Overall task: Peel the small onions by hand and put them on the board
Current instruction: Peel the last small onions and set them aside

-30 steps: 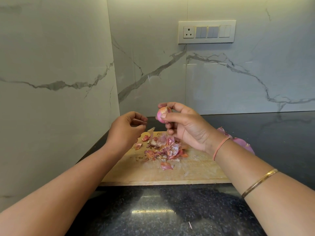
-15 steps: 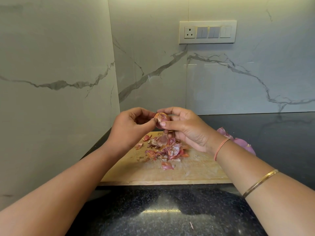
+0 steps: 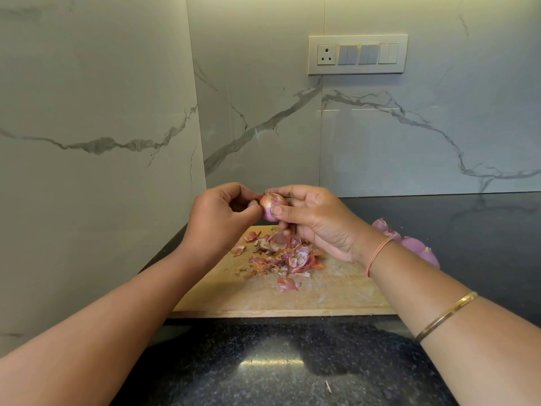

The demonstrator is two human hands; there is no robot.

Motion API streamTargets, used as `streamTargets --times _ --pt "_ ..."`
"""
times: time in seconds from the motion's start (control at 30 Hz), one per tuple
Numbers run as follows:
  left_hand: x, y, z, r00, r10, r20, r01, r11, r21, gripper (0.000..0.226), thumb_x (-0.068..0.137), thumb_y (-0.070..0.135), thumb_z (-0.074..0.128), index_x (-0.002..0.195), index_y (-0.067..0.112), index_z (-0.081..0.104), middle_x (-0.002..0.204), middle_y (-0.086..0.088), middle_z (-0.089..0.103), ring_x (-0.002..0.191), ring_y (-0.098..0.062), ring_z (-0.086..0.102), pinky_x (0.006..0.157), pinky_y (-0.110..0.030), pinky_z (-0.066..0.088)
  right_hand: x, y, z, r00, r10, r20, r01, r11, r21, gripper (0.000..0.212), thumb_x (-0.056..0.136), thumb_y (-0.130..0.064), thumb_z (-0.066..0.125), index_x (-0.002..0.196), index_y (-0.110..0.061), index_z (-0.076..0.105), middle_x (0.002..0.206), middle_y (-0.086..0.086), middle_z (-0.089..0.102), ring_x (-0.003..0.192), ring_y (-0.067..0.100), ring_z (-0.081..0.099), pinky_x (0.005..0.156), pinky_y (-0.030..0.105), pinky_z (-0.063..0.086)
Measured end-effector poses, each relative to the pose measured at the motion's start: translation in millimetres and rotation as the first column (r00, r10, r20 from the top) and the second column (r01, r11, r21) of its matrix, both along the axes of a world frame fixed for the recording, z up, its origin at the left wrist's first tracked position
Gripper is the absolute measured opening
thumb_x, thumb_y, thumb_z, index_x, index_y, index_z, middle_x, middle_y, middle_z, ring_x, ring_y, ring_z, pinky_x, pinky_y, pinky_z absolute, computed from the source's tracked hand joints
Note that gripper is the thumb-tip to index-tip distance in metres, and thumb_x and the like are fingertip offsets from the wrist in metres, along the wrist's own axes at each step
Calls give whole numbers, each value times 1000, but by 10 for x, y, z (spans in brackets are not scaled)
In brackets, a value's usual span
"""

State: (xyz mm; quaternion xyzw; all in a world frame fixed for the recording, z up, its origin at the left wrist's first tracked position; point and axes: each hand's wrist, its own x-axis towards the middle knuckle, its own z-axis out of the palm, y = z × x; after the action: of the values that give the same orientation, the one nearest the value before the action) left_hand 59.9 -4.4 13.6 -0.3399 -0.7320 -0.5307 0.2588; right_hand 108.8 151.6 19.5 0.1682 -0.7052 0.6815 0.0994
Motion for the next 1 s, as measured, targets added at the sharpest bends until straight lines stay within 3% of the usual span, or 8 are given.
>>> streamTargets --times 0.1,0.2,0.3,0.47,0.53,0.63,0.83,1.0 --pt "22 22 -1 997 -78 8 78 997 30 20 84 8 65 78 26 67 69 16 69 66 5 63 60 -9 48 -4 2 24 1000 -6 13 7 994 -108 18 90 -4 57 107 -10 57 81 8 61 57 11 50 52 20 45" --pt "9 27 -29 983 -182 -15 182 983 24 19 85 11 66 94 28 63 82 11 69 76 -3 65 69 -17 51 -6 29 55 999 -13 33 18 987 -161 3 94 -14 51 97 -12 52 81 10 61 56 12 48 51 22 42" --pt "-13 5 -37 963 -215 -161 206 976 -70 30 87 14 65 103 36 53 81 16 61 74 -6 60 68 -19 49 -13 49 65 999 10 46 -2 987 -160 17 98 -25 43 96 -10 50 81 13 58 57 12 46 51 22 38" --pt "-3 4 -32 905 -211 -368 138 967 -214 21 88 21 62 105 28 52 82 28 54 71 2 53 65 -6 38 -17 4 44 993 1 116 15 991 -132 38 100 -37 35 86 -10 58 66 4 55 55 9 44 49 20 32" --pt "-26 7 -28 888 -210 -408 118 964 -238 18 89 29 58 104 29 50 87 32 52 75 2 52 67 -8 38 -22 -9 41 992 -3 124 20 991 -132 41 100 -39 34 83 -10 58 65 3 53 54 8 42 48 19 29" --pt "-58 12 -34 853 -199 -482 73 961 -267 10 90 28 53 99 27 48 86 19 53 78 -3 51 67 -18 42 -22 -22 49 993 -24 116 39 991 -128 42 99 -40 35 79 -10 56 65 3 50 49 6 41 48 19 26" --pt "-50 12 -41 879 -230 -419 96 944 -317 26 92 32 52 115 27 43 80 19 53 75 -3 56 67 -16 46 -19 -13 34 991 -89 95 97 992 -80 42 98 -41 39 77 -9 56 63 5 49 45 5 40 46 19 25" --pt "-38 10 -54 875 -197 -442 48 944 -326 18 92 25 51 107 26 41 81 19 49 77 0 51 65 -7 39 -17 -23 36 991 -95 96 103 991 -83 42 98 -42 39 78 -10 55 64 6 47 47 7 37 42 17 25"
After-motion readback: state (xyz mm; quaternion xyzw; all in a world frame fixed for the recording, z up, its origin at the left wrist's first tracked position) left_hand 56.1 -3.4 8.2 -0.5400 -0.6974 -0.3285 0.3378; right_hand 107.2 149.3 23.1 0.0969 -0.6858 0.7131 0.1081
